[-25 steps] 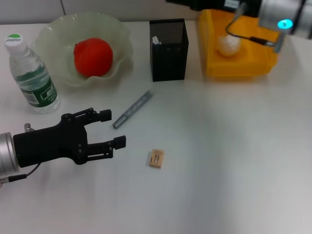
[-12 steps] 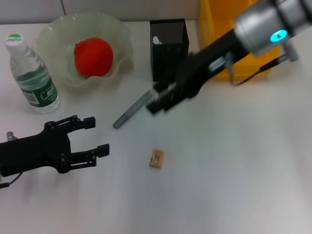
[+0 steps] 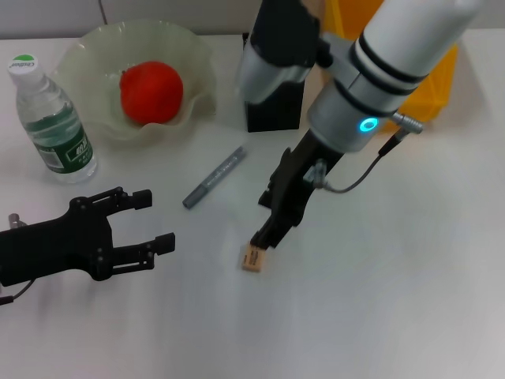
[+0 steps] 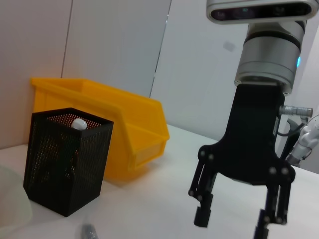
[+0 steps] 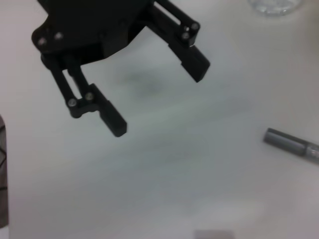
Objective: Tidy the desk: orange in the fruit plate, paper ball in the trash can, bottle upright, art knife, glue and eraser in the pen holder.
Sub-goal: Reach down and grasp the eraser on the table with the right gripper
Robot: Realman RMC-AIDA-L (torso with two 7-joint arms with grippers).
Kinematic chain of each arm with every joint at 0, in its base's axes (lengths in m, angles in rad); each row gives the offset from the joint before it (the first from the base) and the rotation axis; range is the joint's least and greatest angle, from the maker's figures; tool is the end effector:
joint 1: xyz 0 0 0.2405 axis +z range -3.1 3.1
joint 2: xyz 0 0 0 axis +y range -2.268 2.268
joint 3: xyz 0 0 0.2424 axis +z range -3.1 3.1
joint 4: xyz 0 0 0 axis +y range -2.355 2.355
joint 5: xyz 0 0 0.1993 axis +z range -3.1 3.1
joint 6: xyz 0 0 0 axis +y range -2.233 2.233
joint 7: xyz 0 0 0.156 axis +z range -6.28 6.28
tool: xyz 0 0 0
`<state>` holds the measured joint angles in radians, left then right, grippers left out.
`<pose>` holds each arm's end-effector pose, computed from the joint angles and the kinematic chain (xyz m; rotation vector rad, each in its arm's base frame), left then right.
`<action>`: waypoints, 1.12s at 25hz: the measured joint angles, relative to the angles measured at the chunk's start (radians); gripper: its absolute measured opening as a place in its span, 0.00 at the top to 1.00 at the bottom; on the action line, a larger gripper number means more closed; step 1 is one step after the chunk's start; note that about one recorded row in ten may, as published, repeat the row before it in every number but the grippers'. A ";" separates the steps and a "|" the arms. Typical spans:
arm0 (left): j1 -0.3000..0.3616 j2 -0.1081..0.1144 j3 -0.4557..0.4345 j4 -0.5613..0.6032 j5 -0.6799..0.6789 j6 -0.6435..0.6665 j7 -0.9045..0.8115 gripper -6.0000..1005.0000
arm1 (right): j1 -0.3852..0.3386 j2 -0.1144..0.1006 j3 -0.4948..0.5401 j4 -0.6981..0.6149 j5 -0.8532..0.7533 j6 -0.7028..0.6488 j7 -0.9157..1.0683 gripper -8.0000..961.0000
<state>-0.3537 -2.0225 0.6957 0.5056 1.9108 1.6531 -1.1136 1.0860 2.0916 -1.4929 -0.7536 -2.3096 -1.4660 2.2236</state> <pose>-0.2902 0.2578 -0.0010 -2.6804 -0.5892 -0.7919 0.0944 0.3510 -0.0883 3.0143 -0.4051 0.5751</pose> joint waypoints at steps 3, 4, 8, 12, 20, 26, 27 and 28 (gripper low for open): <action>0.002 -0.001 0.004 0.000 0.000 -0.002 0.000 0.21 | 0.005 0.001 -0.101 0.004 0.056 0.028 0.002 0.28; 0.002 -0.001 0.004 0.000 0.000 -0.002 0.000 0.21 | 0.005 0.001 -0.101 0.004 0.056 0.028 0.002 0.28; 0.002 -0.004 0.006 0.001 0.001 -0.005 0.000 0.21 | 0.002 0.001 -0.203 -0.004 0.070 0.058 0.001 0.28; 0.003 -0.006 0.007 0.001 0.001 -0.006 0.000 0.21 | -0.002 0.001 -0.280 -0.011 0.077 0.095 -0.002 0.28; 0.003 -0.008 0.007 0.001 0.001 -0.006 0.000 0.21 | -0.007 0.002 -0.372 -0.016 0.120 0.162 -0.040 0.28; 0.005 -0.010 0.006 0.001 0.001 -0.005 0.000 0.21 | -0.014 0.002 -0.429 -0.021 0.144 0.221 -0.047 0.28; 0.005 -0.010 0.006 0.001 0.001 -0.005 0.000 0.21 | -0.015 0.002 -0.436 -0.022 0.147 0.228 -0.048 0.28; 0.005 -0.010 0.006 0.001 0.001 -0.005 0.000 0.21 | -0.015 0.002 -0.440 -0.022 0.149 0.231 -0.051 0.28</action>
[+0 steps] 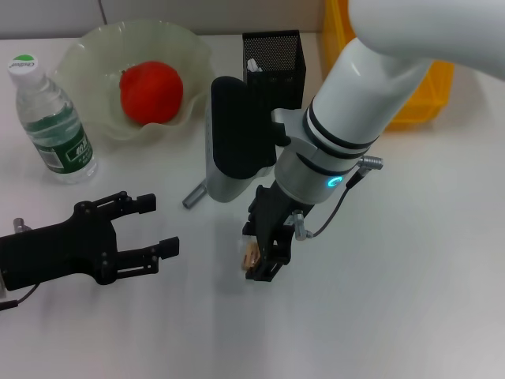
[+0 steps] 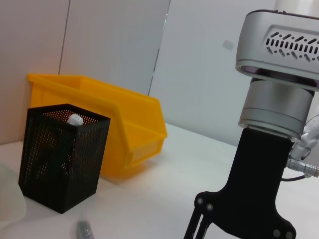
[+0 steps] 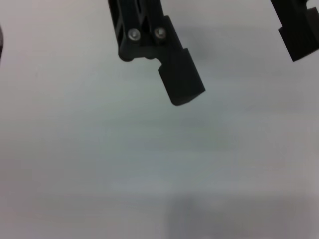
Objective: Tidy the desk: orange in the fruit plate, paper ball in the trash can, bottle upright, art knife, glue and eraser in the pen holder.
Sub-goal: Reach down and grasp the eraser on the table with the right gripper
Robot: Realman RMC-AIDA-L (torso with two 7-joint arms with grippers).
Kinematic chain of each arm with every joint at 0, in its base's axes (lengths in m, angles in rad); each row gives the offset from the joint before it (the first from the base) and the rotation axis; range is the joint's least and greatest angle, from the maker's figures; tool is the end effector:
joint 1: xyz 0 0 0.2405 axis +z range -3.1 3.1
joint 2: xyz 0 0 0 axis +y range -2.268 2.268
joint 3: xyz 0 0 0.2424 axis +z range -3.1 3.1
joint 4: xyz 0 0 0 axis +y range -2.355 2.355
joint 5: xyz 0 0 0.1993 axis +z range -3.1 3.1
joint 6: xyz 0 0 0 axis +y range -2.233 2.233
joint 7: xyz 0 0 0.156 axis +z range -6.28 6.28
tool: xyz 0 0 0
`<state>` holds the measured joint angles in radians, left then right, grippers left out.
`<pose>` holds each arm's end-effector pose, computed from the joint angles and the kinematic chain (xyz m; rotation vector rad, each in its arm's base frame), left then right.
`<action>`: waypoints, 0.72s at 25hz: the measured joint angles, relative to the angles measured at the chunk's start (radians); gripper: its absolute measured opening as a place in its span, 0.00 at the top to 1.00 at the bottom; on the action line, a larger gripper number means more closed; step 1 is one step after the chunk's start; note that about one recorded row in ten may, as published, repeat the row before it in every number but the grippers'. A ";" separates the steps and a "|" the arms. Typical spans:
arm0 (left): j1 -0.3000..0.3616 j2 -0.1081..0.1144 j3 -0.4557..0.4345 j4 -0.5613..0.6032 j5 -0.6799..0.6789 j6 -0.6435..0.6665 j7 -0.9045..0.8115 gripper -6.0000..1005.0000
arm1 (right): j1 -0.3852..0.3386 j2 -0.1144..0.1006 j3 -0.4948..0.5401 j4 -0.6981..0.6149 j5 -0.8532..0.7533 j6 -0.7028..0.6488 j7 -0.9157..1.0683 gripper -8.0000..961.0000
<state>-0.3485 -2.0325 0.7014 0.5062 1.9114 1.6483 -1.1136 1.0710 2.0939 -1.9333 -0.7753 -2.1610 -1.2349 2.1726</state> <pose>-0.2896 0.2555 -0.0053 -2.6824 -0.6000 -0.7952 0.1036 0.3273 -0.1338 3.0128 0.0334 0.7156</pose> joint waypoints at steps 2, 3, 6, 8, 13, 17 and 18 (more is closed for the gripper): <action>0.000 0.000 -0.001 0.000 0.000 0.001 0.000 0.21 | -0.001 0.000 -0.004 0.000 0.002 0.005 -0.006 0.28; 0.000 0.000 -0.002 0.000 0.000 0.002 0.000 0.21 | -0.001 0.000 -0.009 -0.001 0.003 0.012 -0.008 0.28; 0.000 0.000 -0.004 0.000 0.000 0.003 0.000 0.21 | -0.002 0.000 -0.019 -0.001 0.004 0.018 -0.008 0.28; 0.000 0.000 -0.005 0.000 0.000 0.004 -0.002 0.21 | -0.002 0.000 -0.031 -0.001 0.005 0.026 -0.009 0.28; 0.000 0.000 -0.007 0.000 0.000 0.006 -0.003 0.21 | -0.003 0.000 -0.055 0.004 0.014 0.043 -0.009 0.29; 0.000 0.000 -0.007 0.000 0.000 0.007 -0.005 0.21 | -0.002 0.000 -0.056 0.007 0.015 0.045 -0.009 0.46; 0.000 0.000 -0.007 0.000 0.000 0.007 -0.005 0.21 | -0.002 0.000 -0.056 0.008 0.015 0.045 -0.009 0.50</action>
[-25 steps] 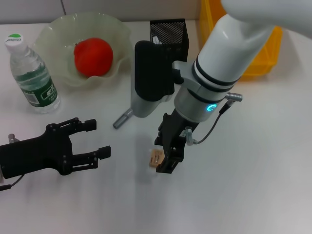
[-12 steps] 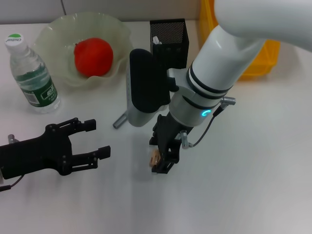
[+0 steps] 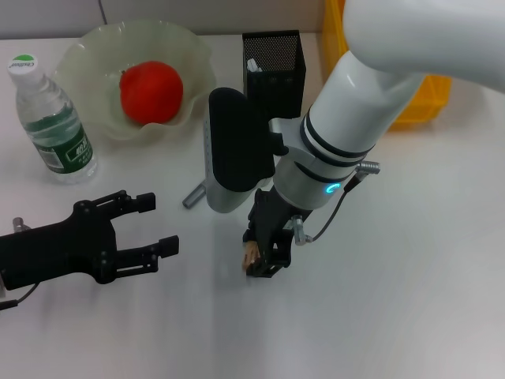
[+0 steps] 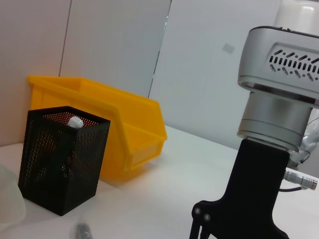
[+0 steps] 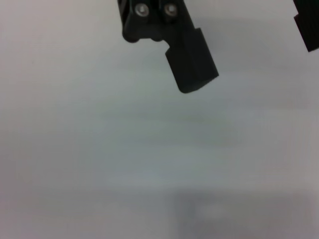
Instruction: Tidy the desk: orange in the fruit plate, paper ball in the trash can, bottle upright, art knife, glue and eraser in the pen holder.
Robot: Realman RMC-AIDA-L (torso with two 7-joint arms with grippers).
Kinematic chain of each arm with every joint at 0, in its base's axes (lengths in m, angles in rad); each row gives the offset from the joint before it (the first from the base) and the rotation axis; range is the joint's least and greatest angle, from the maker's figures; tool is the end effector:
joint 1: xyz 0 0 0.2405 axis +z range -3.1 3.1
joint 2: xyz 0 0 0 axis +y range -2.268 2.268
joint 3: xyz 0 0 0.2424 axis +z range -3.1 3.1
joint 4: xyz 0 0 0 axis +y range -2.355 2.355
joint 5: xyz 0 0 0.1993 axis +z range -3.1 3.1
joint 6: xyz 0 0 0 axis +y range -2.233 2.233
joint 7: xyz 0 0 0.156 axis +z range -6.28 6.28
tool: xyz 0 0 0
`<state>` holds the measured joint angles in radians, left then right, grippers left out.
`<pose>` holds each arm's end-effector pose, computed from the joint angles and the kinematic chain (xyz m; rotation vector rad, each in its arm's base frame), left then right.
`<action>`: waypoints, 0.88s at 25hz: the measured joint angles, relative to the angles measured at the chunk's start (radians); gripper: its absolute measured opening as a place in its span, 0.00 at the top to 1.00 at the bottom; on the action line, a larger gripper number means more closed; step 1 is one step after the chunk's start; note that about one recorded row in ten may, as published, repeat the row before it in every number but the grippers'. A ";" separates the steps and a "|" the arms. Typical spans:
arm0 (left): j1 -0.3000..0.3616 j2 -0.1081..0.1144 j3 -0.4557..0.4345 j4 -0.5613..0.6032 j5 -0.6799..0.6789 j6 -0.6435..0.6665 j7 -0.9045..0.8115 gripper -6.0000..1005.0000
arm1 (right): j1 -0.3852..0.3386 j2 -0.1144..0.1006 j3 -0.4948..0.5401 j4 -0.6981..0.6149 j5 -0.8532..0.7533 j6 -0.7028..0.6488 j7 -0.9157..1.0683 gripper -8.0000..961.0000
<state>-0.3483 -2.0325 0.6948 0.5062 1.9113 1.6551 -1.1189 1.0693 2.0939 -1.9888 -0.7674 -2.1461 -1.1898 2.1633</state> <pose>-0.2891 0.2553 -0.0044 -2.6786 -0.6066 -0.8061 0.1078 0.3259 -0.1395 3.0173 0.0855 0.7315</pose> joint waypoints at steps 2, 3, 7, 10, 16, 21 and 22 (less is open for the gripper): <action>-0.001 0.000 0.000 0.000 -0.001 0.000 -0.001 0.21 | 0.002 0.000 0.000 0.001 0.000 0.000 0.000 0.50; -0.001 0.000 0.000 0.000 -0.001 0.000 -0.001 0.21 | 0.002 0.000 0.000 0.001 0.000 0.000 0.000 0.50; -0.001 0.000 0.000 0.000 -0.004 0.001 -0.002 0.22 | 0.001 0.000 0.007 -0.005 -0.004 -0.007 0.005 0.50; -0.001 0.000 0.000 0.000 -0.004 0.001 -0.002 0.22 | 0.005 -0.001 0.022 -0.009 -0.006 -0.023 0.013 0.53; -0.005 0.000 0.000 0.000 -0.008 0.004 -0.004 0.22 | 0.004 -0.010 0.260 -0.106 -0.136 -0.150 0.093 0.55; -0.008 -0.001 0.000 0.000 -0.008 0.005 -0.004 0.22 | 0.007 -0.012 0.556 -0.217 -0.312 -0.219 0.179 0.55; -0.008 -0.003 0.001 0.000 -0.008 0.005 -0.004 0.22 | 0.012 -0.013 0.605 -0.224 -0.345 -0.212 0.193 0.55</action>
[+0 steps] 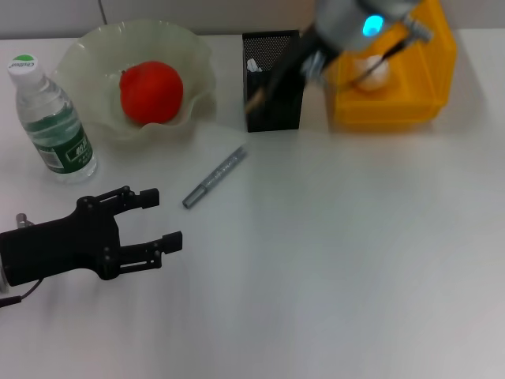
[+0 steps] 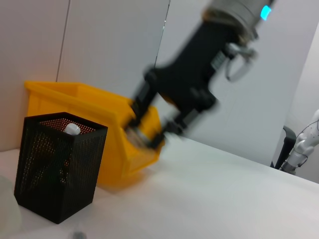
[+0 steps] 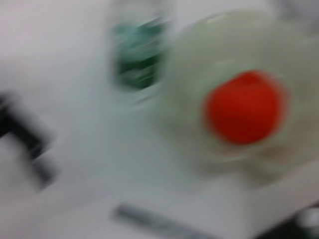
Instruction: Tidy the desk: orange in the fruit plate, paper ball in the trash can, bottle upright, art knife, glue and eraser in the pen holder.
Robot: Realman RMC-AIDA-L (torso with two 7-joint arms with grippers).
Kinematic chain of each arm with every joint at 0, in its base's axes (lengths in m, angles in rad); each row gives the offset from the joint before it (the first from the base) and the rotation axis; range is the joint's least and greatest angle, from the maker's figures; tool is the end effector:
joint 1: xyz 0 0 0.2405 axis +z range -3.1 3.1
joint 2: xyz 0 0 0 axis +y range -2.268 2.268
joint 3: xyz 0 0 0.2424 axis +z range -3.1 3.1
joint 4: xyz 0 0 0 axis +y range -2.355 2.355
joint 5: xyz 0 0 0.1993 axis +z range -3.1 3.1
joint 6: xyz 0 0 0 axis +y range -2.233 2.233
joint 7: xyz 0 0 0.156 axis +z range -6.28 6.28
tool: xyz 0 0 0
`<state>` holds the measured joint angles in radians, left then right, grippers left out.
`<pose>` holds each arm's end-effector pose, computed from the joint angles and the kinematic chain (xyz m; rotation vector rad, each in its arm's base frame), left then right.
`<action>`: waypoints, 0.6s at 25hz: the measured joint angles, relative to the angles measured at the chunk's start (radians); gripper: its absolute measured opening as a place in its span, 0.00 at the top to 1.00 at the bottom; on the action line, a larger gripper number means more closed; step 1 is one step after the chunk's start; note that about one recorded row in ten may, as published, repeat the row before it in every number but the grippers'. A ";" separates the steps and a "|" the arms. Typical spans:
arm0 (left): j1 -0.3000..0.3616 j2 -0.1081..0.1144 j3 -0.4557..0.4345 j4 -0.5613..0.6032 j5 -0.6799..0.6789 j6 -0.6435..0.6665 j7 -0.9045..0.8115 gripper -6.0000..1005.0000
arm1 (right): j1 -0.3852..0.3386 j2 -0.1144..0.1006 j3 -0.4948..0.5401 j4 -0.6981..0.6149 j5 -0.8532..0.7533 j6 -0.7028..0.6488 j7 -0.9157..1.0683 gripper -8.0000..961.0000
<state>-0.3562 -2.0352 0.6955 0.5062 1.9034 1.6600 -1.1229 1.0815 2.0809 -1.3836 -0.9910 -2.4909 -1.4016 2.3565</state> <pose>-0.2853 0.2576 -0.0046 -2.6790 -0.5996 -0.8247 0.0555 0.3954 -0.0483 -2.8301 0.3376 -0.4210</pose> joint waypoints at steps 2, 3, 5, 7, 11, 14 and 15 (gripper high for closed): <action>-0.001 -0.001 0.001 0.000 0.000 0.001 0.000 0.22 | 0.015 -0.001 0.102 0.001 -0.082 0.051 0.027 0.54; -0.001 -0.002 0.000 0.000 0.000 0.004 0.000 0.22 | 0.019 -0.001 0.121 0.007 -0.111 0.085 0.040 0.55; -0.001 -0.002 -0.001 0.000 0.000 0.008 -0.001 0.22 | 0.021 -0.001 0.130 0.019 -0.140 0.128 0.061 0.55; -0.001 -0.002 -0.001 0.000 0.000 0.010 -0.002 0.22 | 0.022 -0.001 0.130 0.026 -0.153 0.153 0.070 0.55; -0.002 -0.002 -0.001 0.000 0.000 0.013 -0.004 0.22 | 0.023 -0.001 0.127 0.080 -0.168 0.237 0.076 0.55; -0.003 -0.003 -0.001 0.000 0.000 0.013 -0.004 0.22 | 0.024 0.001 0.124 0.126 -0.167 0.299 0.074 0.55; -0.004 -0.003 -0.001 0.000 -0.001 0.014 -0.004 0.22 | 0.024 0.002 0.123 0.150 -0.166 0.335 0.071 0.55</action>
<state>-0.3599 -2.0384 0.6949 0.5062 1.9028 1.6736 -1.1273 1.1055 2.0826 -1.2606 -0.8413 -2.6570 -1.0667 2.4270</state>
